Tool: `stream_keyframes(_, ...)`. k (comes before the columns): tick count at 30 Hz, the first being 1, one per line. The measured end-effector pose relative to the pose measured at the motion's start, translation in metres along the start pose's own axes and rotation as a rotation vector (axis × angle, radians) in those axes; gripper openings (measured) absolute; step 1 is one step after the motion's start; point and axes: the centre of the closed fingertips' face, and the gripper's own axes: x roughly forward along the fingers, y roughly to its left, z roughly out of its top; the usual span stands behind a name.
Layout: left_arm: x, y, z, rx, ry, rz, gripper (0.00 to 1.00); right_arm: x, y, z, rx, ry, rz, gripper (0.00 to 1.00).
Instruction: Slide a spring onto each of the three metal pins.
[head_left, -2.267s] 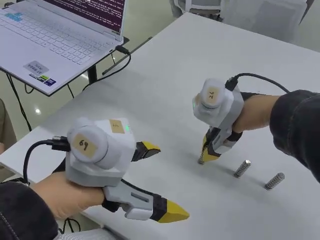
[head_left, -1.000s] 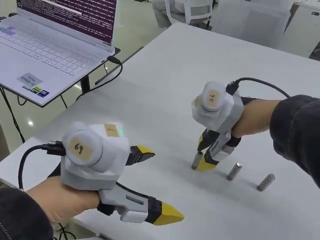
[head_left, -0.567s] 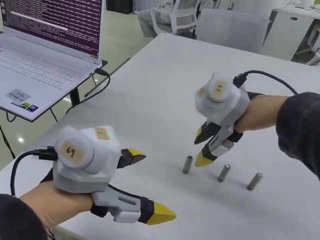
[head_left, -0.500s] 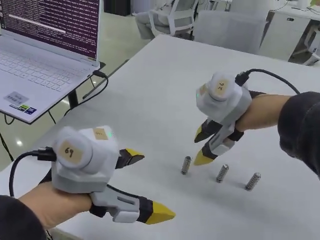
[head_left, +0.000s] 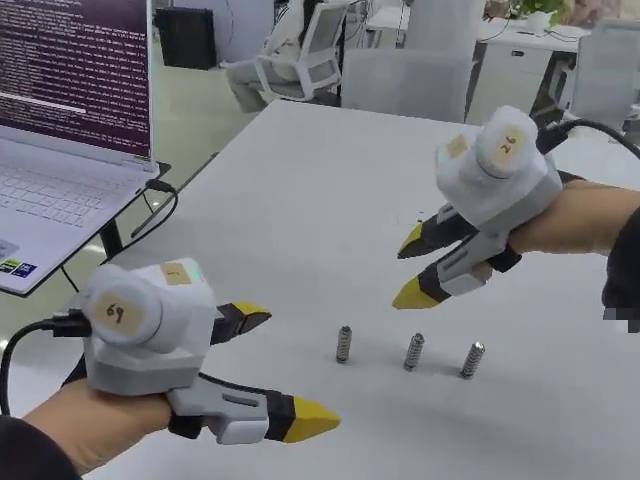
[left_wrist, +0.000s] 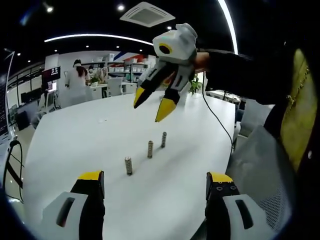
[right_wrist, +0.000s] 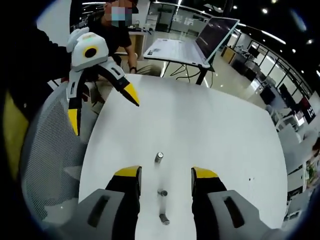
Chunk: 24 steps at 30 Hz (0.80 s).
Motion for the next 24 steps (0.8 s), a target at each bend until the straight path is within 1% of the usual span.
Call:
stream_keyframes(5,0.001,-0.003,0.005,0.010,-0.002,-0.006,0.81,-0.020,0.005,-0.003,0.037,-0.057,-0.044,0.38)
stream_keyframes(7,0.001,-0.005,0.007,0.015,-0.003,-0.008,0.81,-0.029,0.009,-0.007,0.057,-0.084,-0.067,0.38)
stream_keyframes(10,0.001,-0.006,0.009,0.018,-0.004,-0.011,0.81,-0.039,0.014,-0.013,0.089,-0.116,-0.095,0.39)
stream_keyframes(11,0.001,-0.007,0.009,0.018,-0.006,-0.013,0.81,-0.042,0.016,-0.016,0.106,-0.131,-0.106,0.39)
stream_keyframes(15,0.003,-0.009,0.012,0.018,-0.011,-0.019,0.81,-0.051,0.024,-0.030,0.147,-0.149,-0.129,0.40)
stream_keyframes(17,0.005,-0.011,0.015,0.019,-0.014,-0.024,0.81,-0.057,0.027,-0.039,0.184,-0.166,-0.151,0.40)
stream_keyframes(19,0.005,-0.012,0.015,0.020,-0.017,-0.026,0.81,-0.061,0.030,-0.045,0.209,-0.179,-0.168,0.41)
stream_keyframes(21,0.006,-0.013,0.015,0.016,-0.019,-0.029,0.81,-0.066,0.035,-0.051,0.241,-0.206,-0.187,0.42)
stream_keyframes(24,0.006,-0.015,0.014,0.015,-0.019,-0.031,0.82,-0.070,0.041,-0.066,0.279,-0.208,-0.213,0.44)
